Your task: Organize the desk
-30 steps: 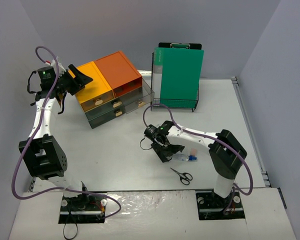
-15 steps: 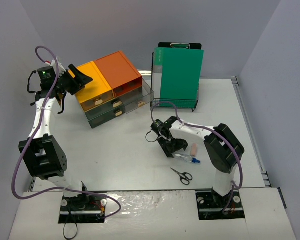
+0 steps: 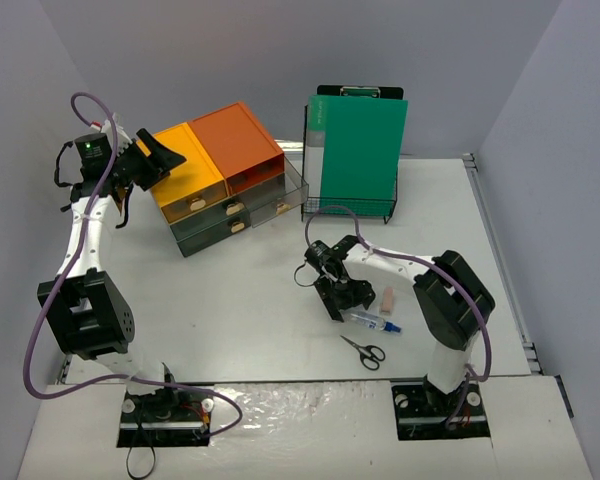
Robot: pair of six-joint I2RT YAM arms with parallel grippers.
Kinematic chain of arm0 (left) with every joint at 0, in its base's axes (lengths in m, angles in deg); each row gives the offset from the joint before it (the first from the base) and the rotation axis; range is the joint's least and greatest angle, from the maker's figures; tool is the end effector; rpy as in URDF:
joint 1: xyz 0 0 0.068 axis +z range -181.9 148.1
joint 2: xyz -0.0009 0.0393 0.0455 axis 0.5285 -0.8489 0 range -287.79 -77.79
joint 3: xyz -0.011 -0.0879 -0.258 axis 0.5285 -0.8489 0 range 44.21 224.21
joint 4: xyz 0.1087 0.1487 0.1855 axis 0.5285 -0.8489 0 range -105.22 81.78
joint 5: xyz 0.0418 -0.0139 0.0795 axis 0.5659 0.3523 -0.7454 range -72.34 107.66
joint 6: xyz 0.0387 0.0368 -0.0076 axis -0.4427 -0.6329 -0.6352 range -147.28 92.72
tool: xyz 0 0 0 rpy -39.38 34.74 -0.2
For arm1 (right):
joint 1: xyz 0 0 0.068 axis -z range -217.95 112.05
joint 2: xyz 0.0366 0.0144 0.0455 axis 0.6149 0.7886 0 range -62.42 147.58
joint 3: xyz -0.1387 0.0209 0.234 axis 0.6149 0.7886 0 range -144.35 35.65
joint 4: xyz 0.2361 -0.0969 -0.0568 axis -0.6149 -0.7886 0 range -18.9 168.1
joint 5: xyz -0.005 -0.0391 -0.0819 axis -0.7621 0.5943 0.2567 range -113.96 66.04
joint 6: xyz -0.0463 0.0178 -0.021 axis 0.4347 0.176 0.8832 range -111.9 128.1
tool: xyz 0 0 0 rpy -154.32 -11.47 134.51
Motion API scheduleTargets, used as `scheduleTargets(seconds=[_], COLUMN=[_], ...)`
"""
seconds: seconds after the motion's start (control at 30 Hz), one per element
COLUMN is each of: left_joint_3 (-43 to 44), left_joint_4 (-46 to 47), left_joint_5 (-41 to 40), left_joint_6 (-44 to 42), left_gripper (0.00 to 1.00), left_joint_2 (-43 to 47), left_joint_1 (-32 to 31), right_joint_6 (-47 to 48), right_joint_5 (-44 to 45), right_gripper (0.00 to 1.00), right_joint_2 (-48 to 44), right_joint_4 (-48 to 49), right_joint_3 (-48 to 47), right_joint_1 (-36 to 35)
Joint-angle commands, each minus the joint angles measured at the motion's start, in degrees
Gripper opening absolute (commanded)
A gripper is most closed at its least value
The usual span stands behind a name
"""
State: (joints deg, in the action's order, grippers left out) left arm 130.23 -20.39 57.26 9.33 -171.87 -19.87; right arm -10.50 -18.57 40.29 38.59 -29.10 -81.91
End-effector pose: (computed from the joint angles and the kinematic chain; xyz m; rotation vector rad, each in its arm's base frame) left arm 0.3811 0.0580 0.3668 -0.3468 1.9218 -0.9474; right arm 0.2412 0.2279 0.1608 -0.6234 2.8382 0.0488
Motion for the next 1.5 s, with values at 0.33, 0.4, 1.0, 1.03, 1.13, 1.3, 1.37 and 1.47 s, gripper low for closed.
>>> scheduleTargets(seconds=[0.33, 0.4, 1.0, 1.03, 1.13, 1.3, 1.37, 1.47], left_joint_3=[0.73, 0.70, -0.35, -0.41, -0.59, -0.76, -0.85, -0.94], left_joint_4=[-3.39, -3.39, -3.39, -3.39, -3.31, -3.28, -3.22, -3.22], left_joint_5=[-0.49, -0.40, -0.49, -0.49, -0.49, -0.49, -0.57, -0.58], left_joint_6=[-0.84, -0.81, -0.75, -0.75, -0.75, -0.84, -0.84, -0.75], left_gripper=[0.64, 0.64, 0.64, 0.64, 0.64, 0.64, 0.64, 0.64], left_joint_2=[-0.41, -0.38, 0.73, 0.78, 0.99, 1.17, 1.17, 1.08], left_joint_1=[0.18, 0.16, 0.01, 0.01, 0.01, 0.01, 0.09, 0.01], right_joint_6=[-4.87, -5.21, -9.87, -9.88, -9.70, -9.48, -9.44, -9.35], right_joint_5=[-1.16, -0.77, 1.44, 1.29, 0.85, 0.08, 0.30, 0.15], right_gripper=[0.66, 0.66, 0.45, 0.42, 0.27, 0.12, 0.04, 0.00], right_joint_2=[-6.83, -6.80, -7.76, -7.84, -7.80, -7.46, -7.44, -7.09], right_joint_4=[-4.26, -4.20, -3.80, -3.73, -3.47, -2.94, -2.94, -2.94], right_joint_3=[4.19, 4.42, 9.02, 9.16, 9.03, 8.65, 7.94, 5.87], right_joint_1=[-0.24, -0.24, 1.87, 1.87, 1.87, 1.87, 1.95, 1.95])
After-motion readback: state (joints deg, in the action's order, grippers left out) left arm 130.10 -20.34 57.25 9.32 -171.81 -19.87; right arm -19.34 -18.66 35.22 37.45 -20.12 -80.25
